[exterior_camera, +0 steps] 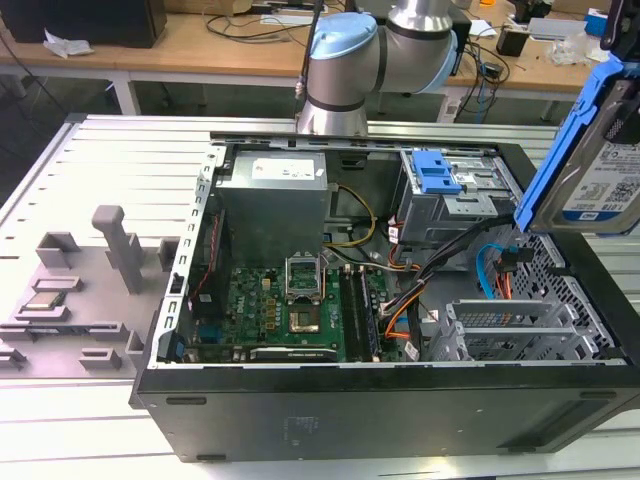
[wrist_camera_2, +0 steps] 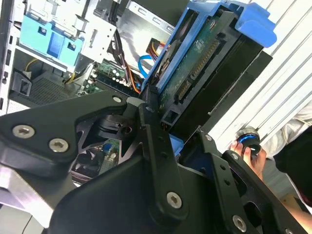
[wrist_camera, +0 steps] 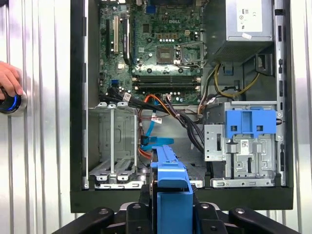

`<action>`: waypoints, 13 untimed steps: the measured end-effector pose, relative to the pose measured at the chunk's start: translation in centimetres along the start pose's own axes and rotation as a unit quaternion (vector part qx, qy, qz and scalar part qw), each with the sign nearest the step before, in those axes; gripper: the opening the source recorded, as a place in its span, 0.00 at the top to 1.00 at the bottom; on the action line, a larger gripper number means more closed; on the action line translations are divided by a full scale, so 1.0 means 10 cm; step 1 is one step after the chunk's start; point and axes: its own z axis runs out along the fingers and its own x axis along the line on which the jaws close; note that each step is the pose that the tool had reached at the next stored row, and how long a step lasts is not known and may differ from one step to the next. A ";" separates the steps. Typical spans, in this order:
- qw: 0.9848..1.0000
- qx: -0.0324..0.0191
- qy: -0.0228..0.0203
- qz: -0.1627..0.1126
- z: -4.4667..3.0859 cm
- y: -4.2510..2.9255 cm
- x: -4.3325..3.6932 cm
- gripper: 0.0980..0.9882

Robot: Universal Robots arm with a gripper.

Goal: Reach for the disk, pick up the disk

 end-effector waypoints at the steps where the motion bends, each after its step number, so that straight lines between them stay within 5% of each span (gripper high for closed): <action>1: 1.000 0.000 0.000 0.000 0.000 -0.001 0.032 0.70; 13: 1.000 0.000 0.001 0.000 0.008 -0.010 0.310 0.70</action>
